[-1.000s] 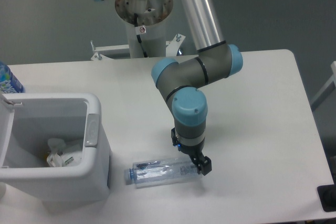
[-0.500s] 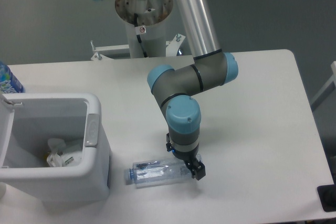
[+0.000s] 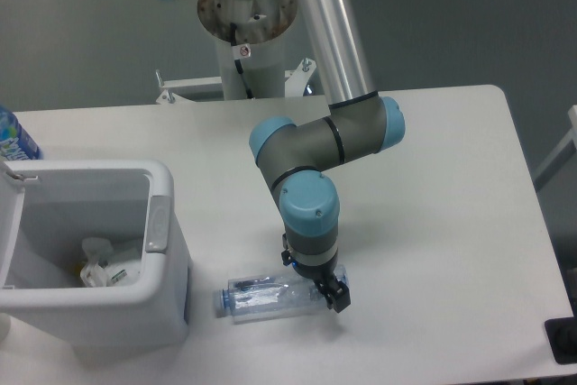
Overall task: Place the trash in the trash can
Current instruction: 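Close the gripper on the bottle's end and tilt it upward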
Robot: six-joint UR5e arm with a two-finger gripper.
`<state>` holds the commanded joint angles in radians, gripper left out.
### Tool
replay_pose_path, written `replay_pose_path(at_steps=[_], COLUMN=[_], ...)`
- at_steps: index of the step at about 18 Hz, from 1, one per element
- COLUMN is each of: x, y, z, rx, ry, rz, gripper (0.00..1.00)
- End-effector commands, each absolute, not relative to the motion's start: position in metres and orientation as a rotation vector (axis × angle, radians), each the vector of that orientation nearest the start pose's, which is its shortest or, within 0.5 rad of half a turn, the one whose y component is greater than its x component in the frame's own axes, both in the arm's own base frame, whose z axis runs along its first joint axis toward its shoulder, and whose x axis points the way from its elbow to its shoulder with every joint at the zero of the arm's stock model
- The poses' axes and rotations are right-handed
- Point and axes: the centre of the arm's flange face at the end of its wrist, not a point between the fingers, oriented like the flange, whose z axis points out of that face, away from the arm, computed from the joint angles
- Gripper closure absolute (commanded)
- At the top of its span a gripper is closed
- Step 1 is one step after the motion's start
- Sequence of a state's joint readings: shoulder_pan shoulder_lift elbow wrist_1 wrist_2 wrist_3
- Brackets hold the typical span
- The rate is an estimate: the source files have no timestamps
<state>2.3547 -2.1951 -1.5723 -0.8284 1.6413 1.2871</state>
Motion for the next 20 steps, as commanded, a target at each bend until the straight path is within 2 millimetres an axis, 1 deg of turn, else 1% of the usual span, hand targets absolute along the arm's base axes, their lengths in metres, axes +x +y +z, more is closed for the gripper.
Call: replay_pose_path(at_steps=[2, 9, 10, 16, 17, 20], x=[-0.3865, -0.3856, -0.3856, -0.3845, -0.3844, -0.3837], y=[0.5708, 0.5713, 0.5713, 0.5717, 0.5716, 0.5709], z=[0.1916, 0.1937, 0.1937, 0.1977, 0.1975, 0.1962], rx=[-3.037, -3.035, -3.035, -3.031, -3.032, -3.034], ry=[0.779, 0.78, 0.78, 0.782, 0.782, 0.783], rz=[0.217, 0.221, 0.221, 0.227, 0.225, 0.221], gripper=[0.2, 0.23, 0.27, 0.27, 0.3, 0.3])
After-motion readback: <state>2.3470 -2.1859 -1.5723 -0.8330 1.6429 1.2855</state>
